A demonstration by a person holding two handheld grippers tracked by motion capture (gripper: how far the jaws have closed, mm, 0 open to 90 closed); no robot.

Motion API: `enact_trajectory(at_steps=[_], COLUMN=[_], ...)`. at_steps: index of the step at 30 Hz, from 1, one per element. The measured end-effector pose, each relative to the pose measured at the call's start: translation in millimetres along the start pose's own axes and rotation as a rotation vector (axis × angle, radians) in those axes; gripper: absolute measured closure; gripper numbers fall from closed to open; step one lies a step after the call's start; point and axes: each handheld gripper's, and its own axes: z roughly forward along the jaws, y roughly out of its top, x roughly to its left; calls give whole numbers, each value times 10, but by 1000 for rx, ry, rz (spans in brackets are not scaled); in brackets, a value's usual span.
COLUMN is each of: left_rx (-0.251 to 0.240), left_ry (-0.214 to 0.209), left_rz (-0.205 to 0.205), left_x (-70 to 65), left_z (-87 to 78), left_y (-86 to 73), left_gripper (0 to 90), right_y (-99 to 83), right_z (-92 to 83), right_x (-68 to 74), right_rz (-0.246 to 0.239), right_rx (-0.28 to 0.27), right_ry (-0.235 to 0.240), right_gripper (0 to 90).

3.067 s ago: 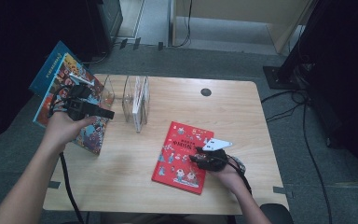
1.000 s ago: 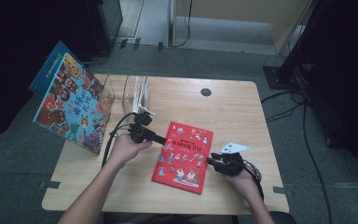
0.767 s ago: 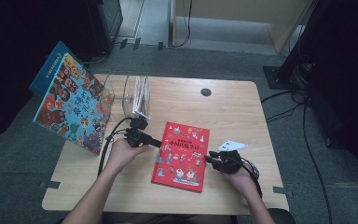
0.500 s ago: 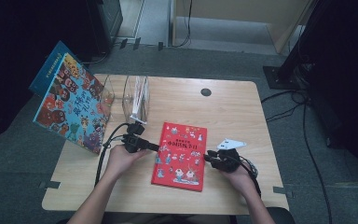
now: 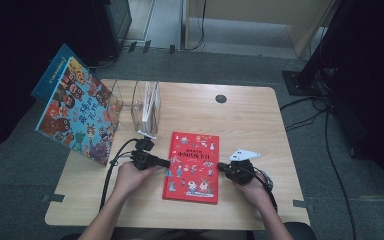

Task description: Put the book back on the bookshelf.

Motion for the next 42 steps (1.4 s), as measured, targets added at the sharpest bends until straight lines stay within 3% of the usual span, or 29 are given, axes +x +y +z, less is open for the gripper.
enact_trajectory(at_steps=[8,13,15,19,22,24,27,30,33,37,42], left_rx=[-40,-55,-51,-56,-59,-61,-86,-103,-97,-86,-72], left_ry=[-4,0,6,31,49,40,39,27,23,53,63], left_rz=[-28,-46,-43,-29,3,3,9,7,10,31,29], left_x=[18,38,48,23,3,12,20,18,-14,-53,-44], left_z=[-11,-12,-9,0,-6,-19,-59,-95,-70,-32,-18], left_y=[-68,-50,-15,22,19,26,20,-22,-45,-37,-47], left_gripper=[776,780,781,772,773,793,810,810,803,796,774], right_y=[22,51,59,93,88,95,104,103,125,192,284], right_z=[30,77,95,149,155,144,108,54,7,29,81], right_x=[-28,-24,-33,-61,-84,-75,-101,-103,-91,-60,-43], right_rz=[20,11,27,9,23,21,72,87,94,114,163], right_rx=[-5,-8,-10,-9,-20,-10,5,10,5,44,100], right_ry=[14,-16,-25,-66,-60,-71,-60,-66,-59,-34,3], right_gripper=[900,900,900,900,900,855,838,813,766,709,648])
